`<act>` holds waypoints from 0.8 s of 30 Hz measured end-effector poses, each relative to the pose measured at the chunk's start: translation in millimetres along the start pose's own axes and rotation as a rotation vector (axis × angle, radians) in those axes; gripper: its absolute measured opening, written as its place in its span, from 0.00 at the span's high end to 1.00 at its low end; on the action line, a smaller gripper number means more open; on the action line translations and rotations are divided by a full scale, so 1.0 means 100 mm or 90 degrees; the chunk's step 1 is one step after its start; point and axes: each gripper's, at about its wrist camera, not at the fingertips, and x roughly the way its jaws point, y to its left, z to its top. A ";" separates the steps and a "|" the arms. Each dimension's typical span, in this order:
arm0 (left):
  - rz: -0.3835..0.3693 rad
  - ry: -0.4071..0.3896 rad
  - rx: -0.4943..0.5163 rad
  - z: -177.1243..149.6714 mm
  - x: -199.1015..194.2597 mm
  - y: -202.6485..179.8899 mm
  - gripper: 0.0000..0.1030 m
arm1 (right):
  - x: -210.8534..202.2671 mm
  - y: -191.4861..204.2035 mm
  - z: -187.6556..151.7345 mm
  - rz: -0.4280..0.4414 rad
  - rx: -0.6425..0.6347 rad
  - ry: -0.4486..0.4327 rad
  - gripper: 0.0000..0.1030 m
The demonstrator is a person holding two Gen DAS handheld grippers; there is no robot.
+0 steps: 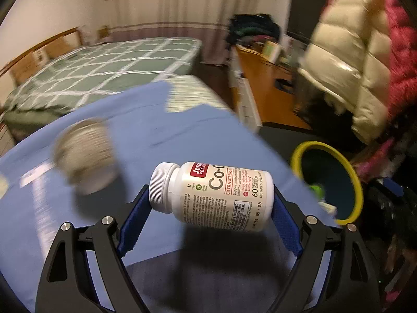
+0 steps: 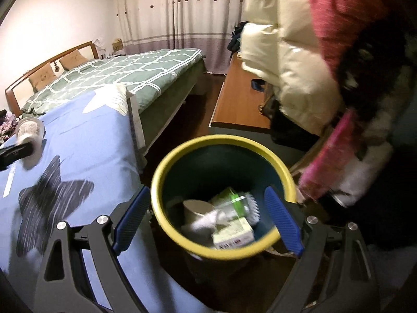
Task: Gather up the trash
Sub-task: 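Carry the supplement bottle with the left tool over the bin and drop it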
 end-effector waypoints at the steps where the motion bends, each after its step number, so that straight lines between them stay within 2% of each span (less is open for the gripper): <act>1: -0.011 0.004 0.014 0.05 0.07 -0.18 0.17 | -0.03 -0.05 -0.03 0.001 0.006 0.000 0.18; 7: -0.069 0.031 0.086 0.22 0.44 -1.14 0.17 | -0.28 -0.38 -0.18 -0.007 0.050 -0.014 0.18; 13: -0.106 0.062 0.125 0.29 0.78 -1.85 0.17 | -0.45 -0.70 -0.23 -0.018 0.082 -0.031 0.18; 19: -0.092 0.082 0.144 0.33 1.08 -2.24 0.14 | -0.47 -0.87 -0.26 -0.035 0.100 -0.023 0.18; 20: -0.084 0.078 0.142 0.35 1.10 -2.26 0.07 | -0.47 -0.87 -0.27 -0.035 0.100 -0.021 0.18; 24: -0.074 0.053 0.115 0.39 0.93 -2.14 0.05 | -0.46 -0.83 -0.29 -0.029 0.094 -0.017 0.18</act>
